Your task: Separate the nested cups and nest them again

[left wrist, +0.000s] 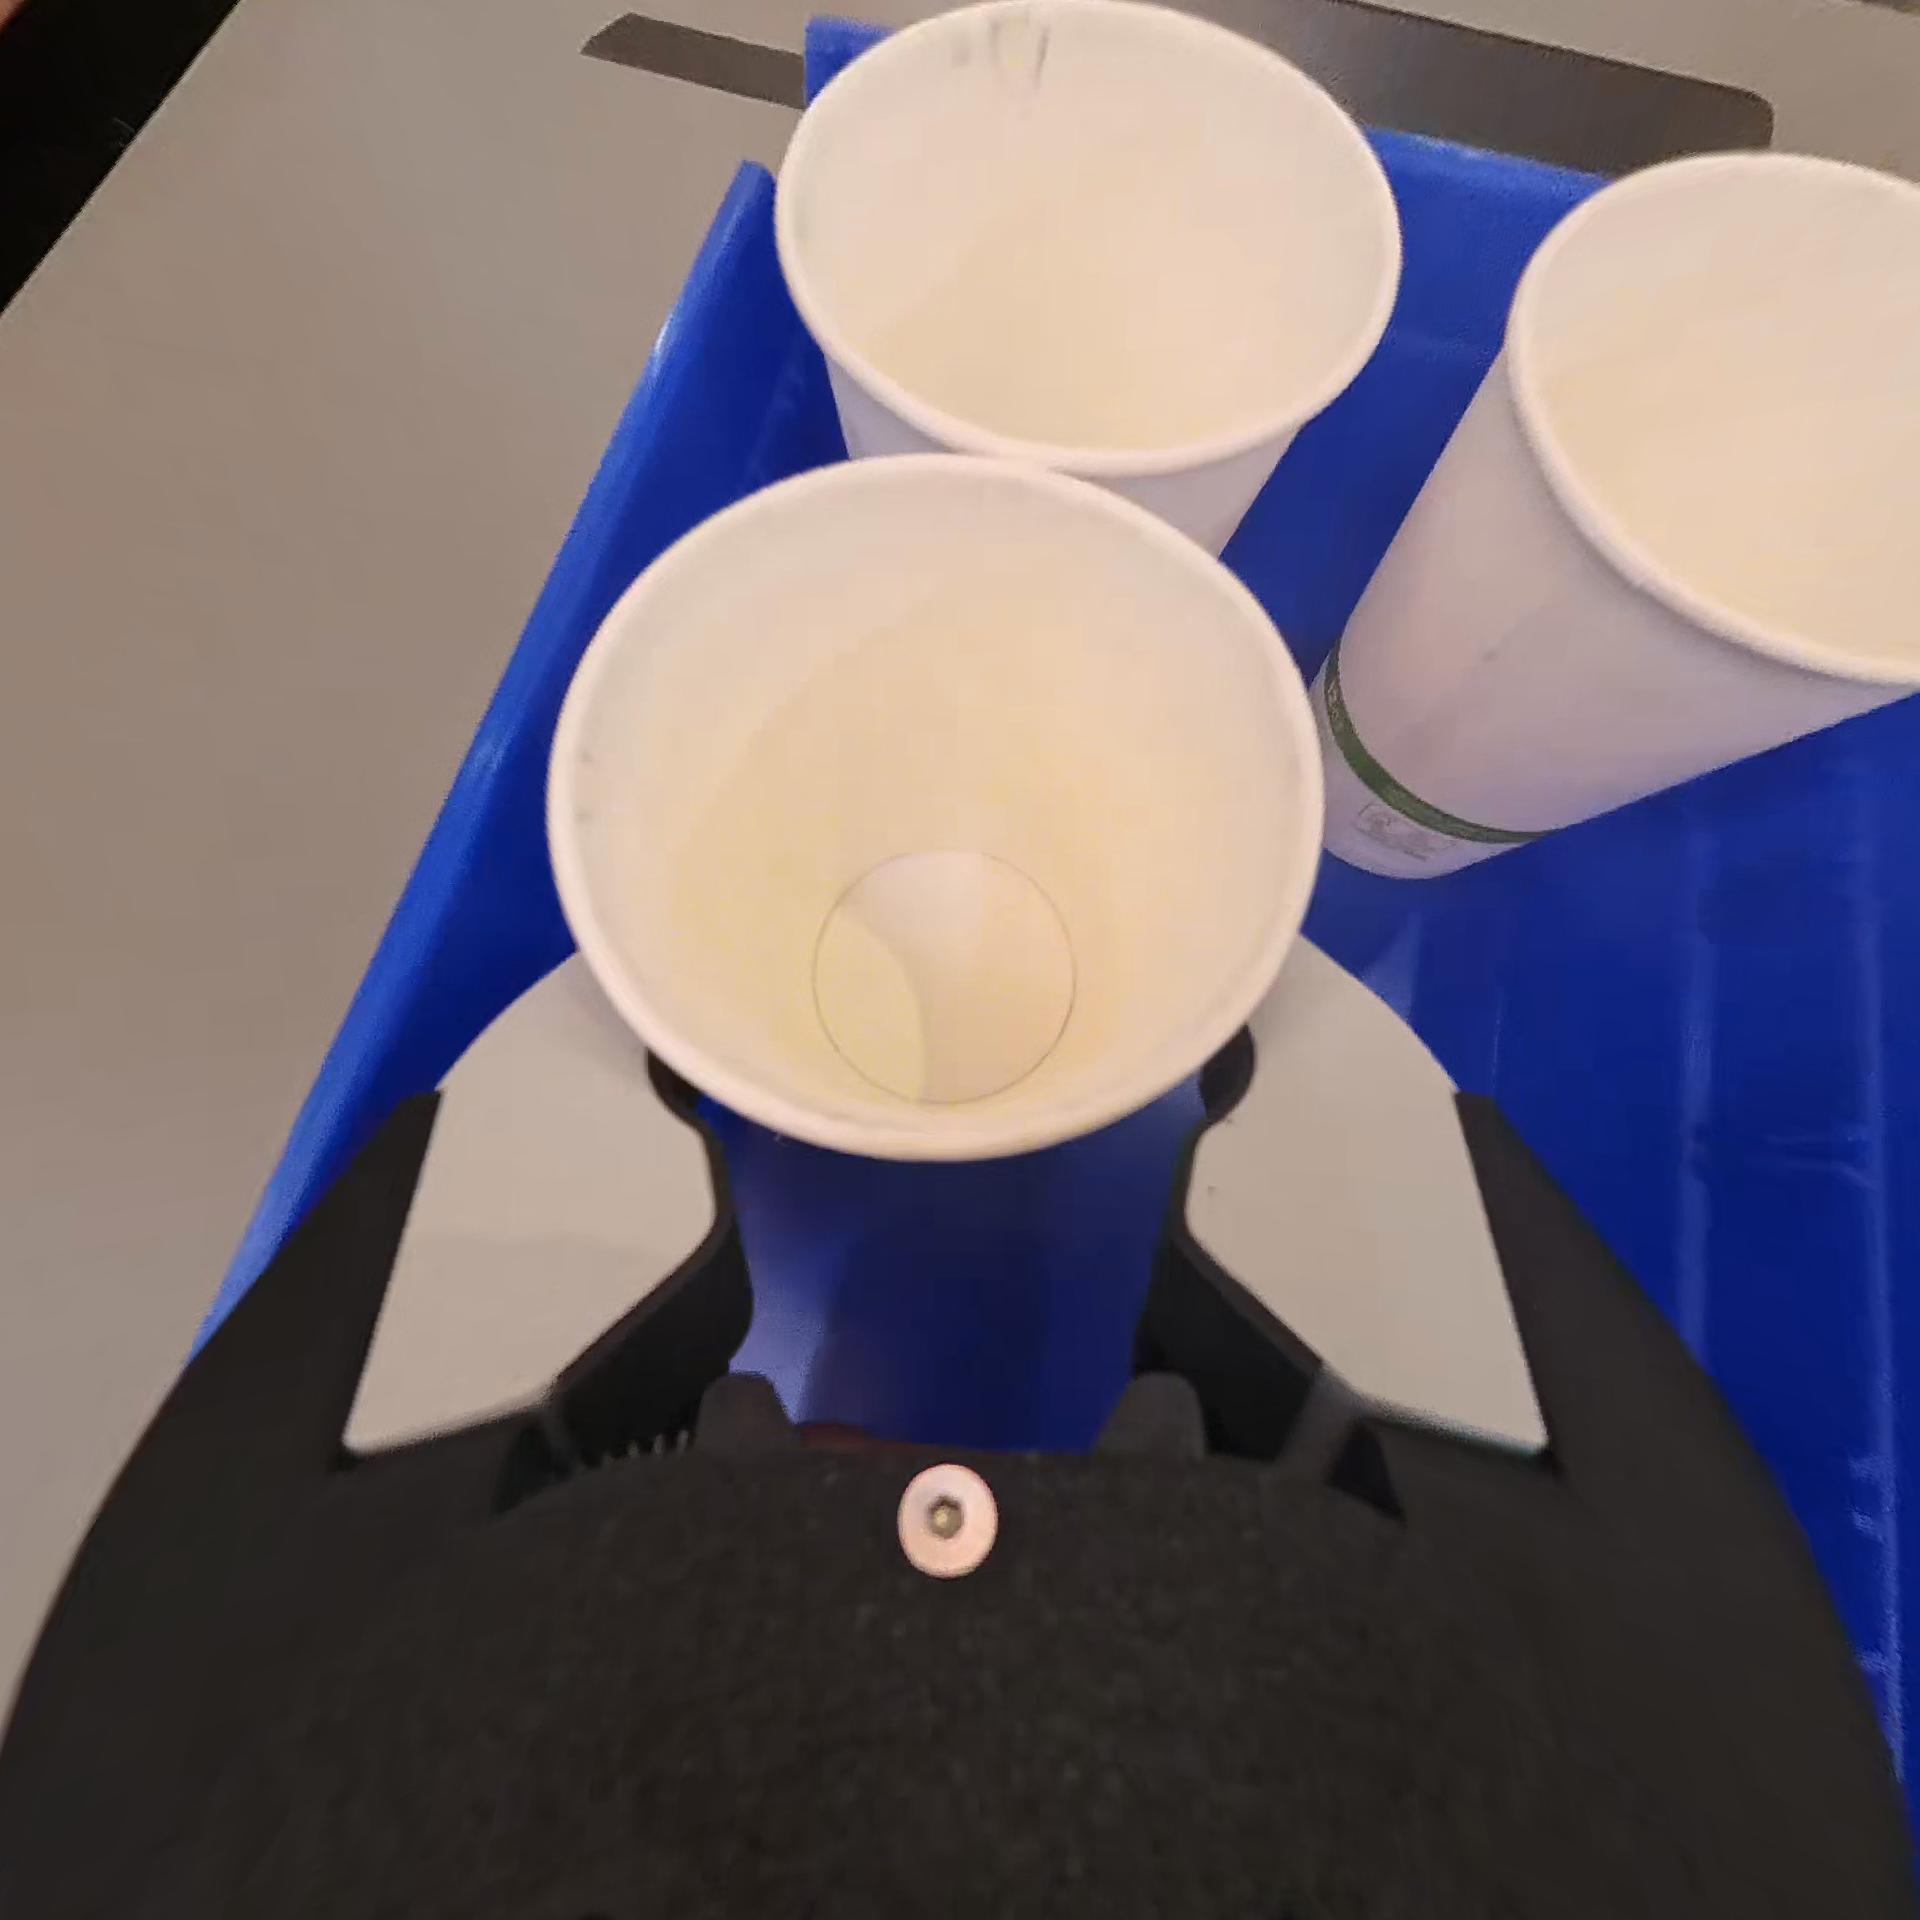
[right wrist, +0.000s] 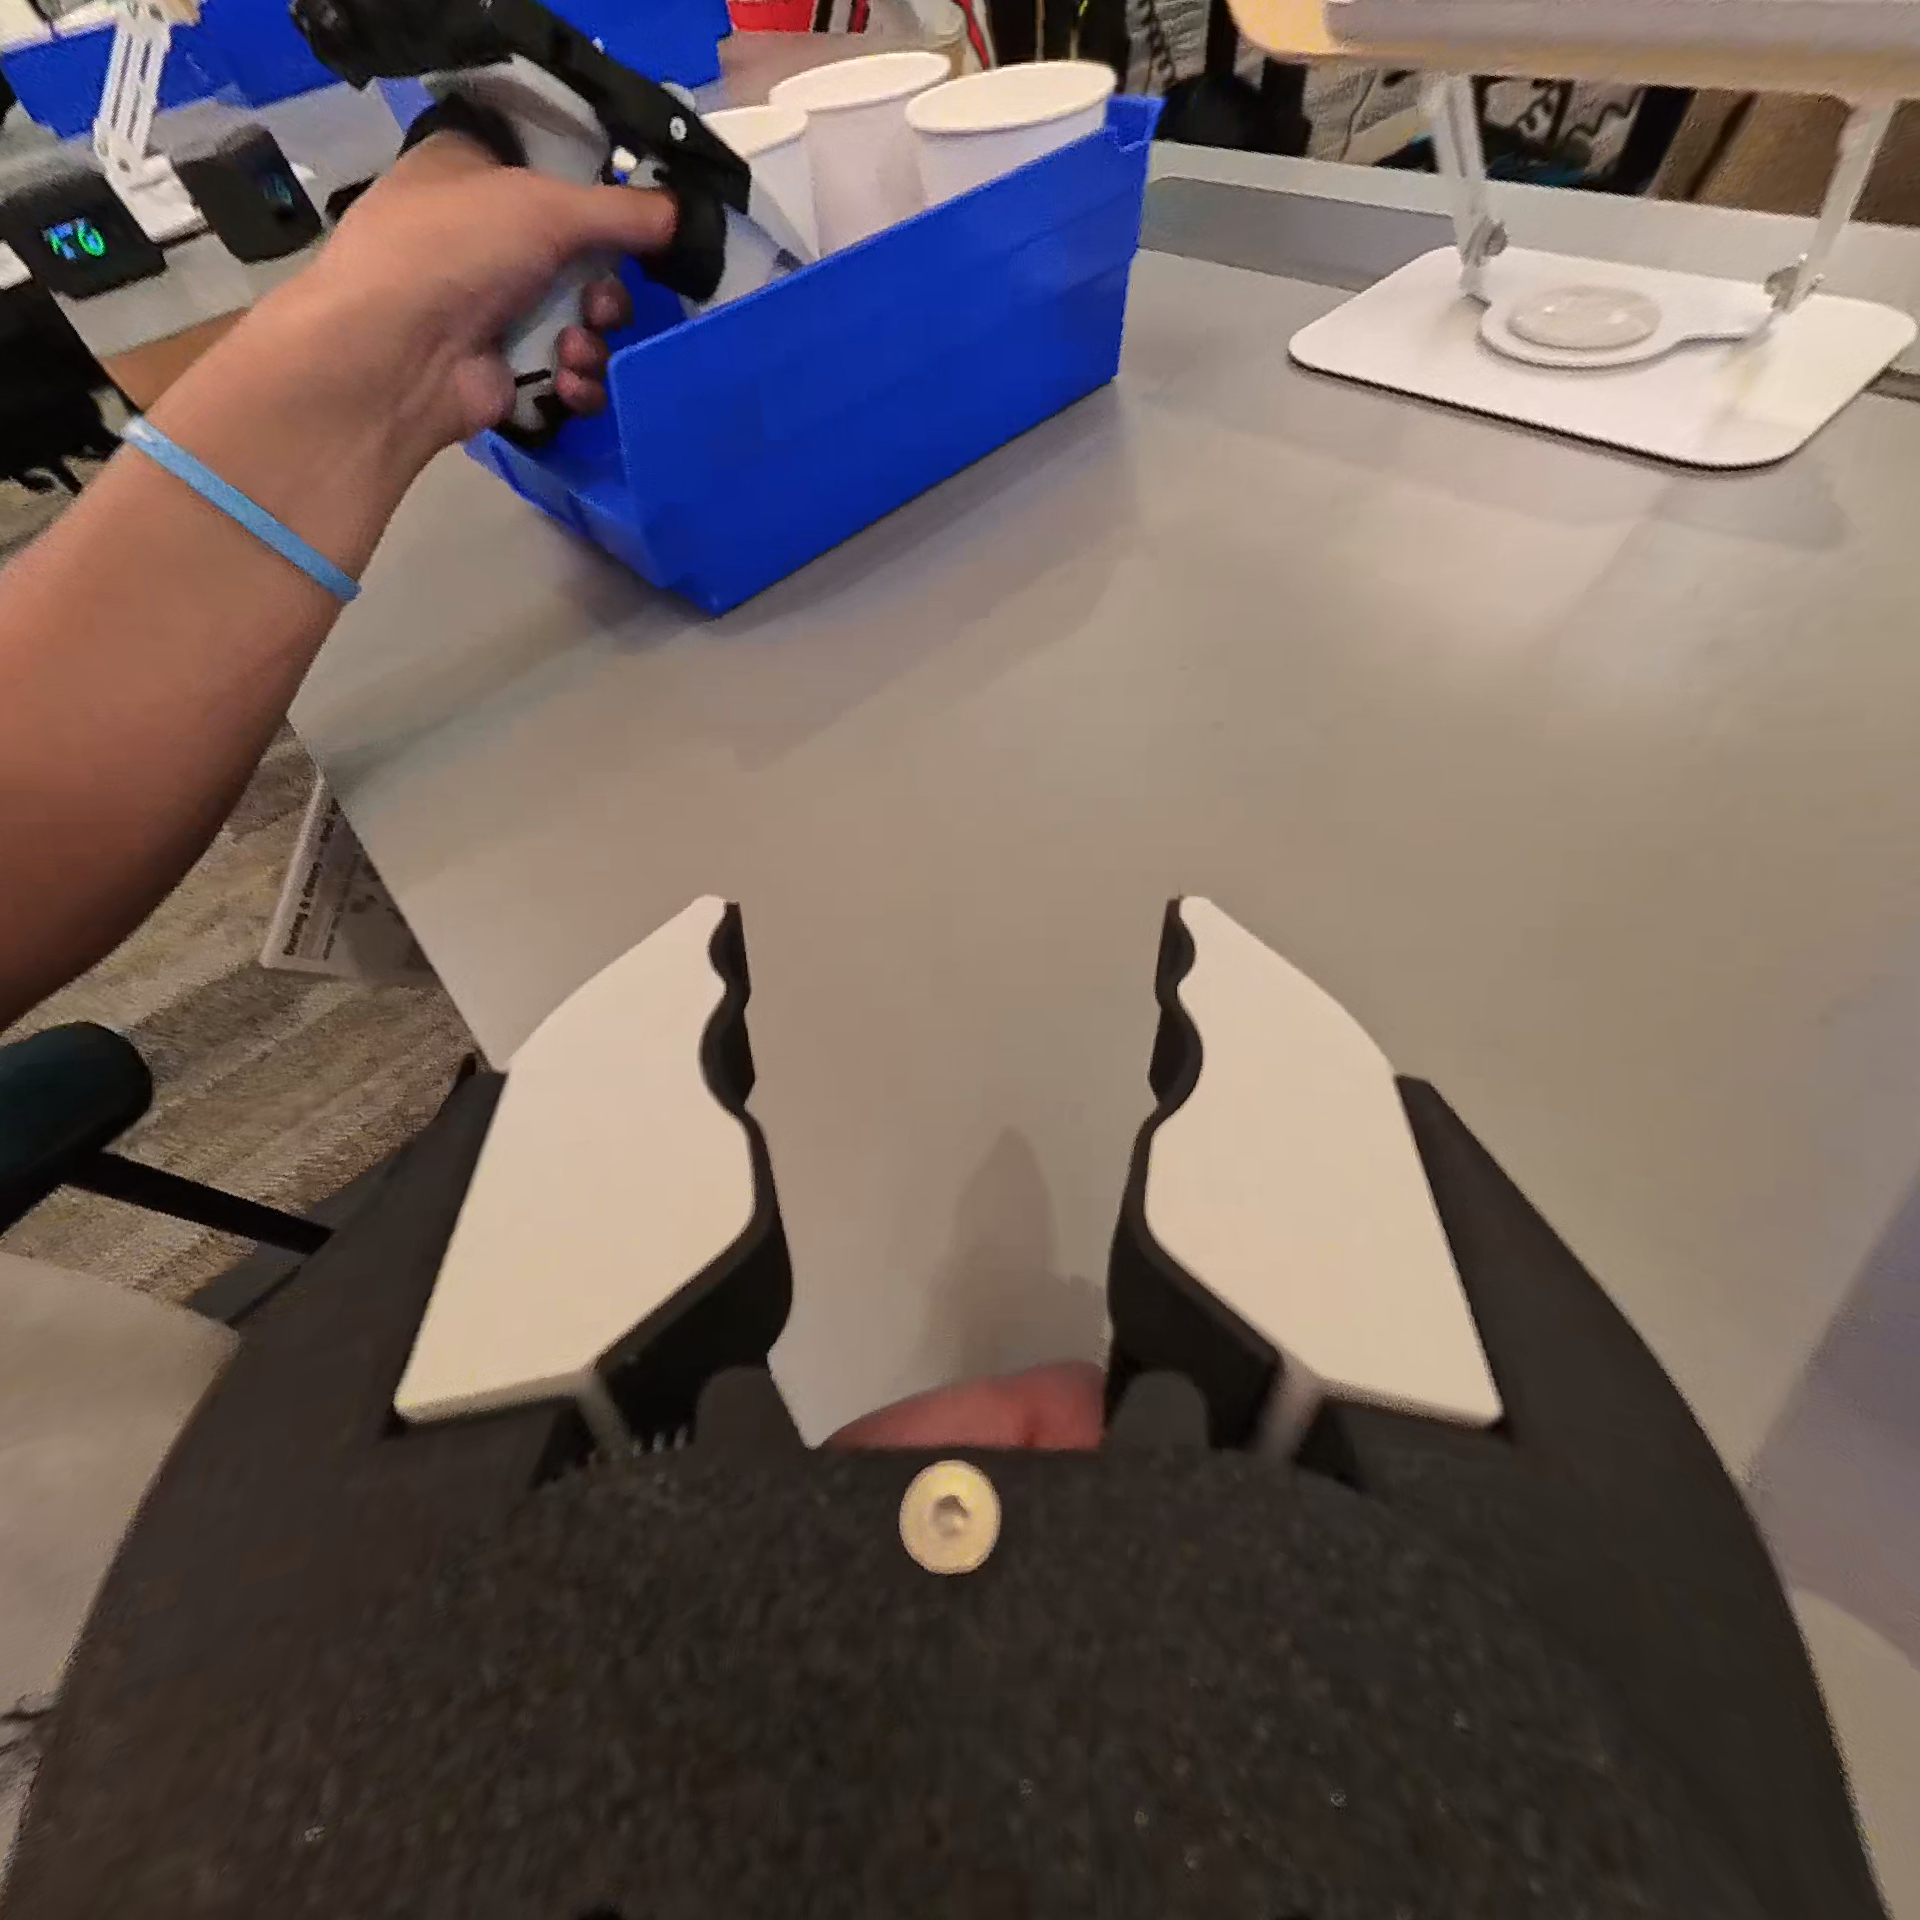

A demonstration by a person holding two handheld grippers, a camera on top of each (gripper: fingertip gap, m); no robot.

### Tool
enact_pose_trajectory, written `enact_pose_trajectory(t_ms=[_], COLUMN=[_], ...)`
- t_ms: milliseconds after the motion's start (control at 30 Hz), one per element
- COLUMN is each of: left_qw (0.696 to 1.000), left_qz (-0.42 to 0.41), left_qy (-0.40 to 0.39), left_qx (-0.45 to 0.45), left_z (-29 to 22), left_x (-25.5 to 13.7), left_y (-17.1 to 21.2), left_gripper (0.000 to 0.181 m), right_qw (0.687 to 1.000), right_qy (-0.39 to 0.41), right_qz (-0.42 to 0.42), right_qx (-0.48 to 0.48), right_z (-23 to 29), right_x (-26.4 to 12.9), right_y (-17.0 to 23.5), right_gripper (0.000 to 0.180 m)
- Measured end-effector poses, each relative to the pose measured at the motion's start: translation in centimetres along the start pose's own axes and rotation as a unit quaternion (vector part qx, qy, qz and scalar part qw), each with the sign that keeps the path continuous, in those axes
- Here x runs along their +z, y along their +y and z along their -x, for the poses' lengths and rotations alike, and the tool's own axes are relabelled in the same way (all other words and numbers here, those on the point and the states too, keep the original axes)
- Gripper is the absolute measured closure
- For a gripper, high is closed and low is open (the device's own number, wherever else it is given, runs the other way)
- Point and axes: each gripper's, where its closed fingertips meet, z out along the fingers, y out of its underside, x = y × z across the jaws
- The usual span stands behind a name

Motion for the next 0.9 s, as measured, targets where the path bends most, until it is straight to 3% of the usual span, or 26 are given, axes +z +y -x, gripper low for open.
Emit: enact_pose_trajectory(t_ms=[233, 500, 600, 667, 900], left_qw=[1.0, 0.967, 0.921, 0.874, 0.712], left_qz=[-0.015, -0.1, -0.094, -0.079, -0.014], left_qy=[0.024, 0.199, 0.316, 0.393, 0.561], left_qx=[0.003, 0.127, 0.208, 0.275, 0.423], left_z=[-0.4, -3.3, -7.6, -10.9, -20.1], left_x=[-1.7, -14.9, -19.8, -22.3, -26.7], left_y=[0.3, -1.3, -0.7, 0.7, 5.8], left_gripper=[0.092, 0.093, 0.093, 0.092, 0.093], right_qw=[0.999, 0.998, 0.987, 0.975, 0.943], right_qy=[-0.009, -0.042, -0.099, -0.145, -0.256], right_qz=[-0.01, 0.003, -0.026, -0.039, -0.031], right_qx=[0.03, -0.056, -0.122, -0.163, -0.209], right_z=[-1.9, -4.0, -2.4, -0.8, 3.3], right_x=[-1.3, -2.7, -2.6, -2.4, 0.7], right_y=[-0.2, -2.1, -5.3, -7.5, -12.5], right_gripper=[0.108, 0.107, 0.106, 0.103, 0.09])
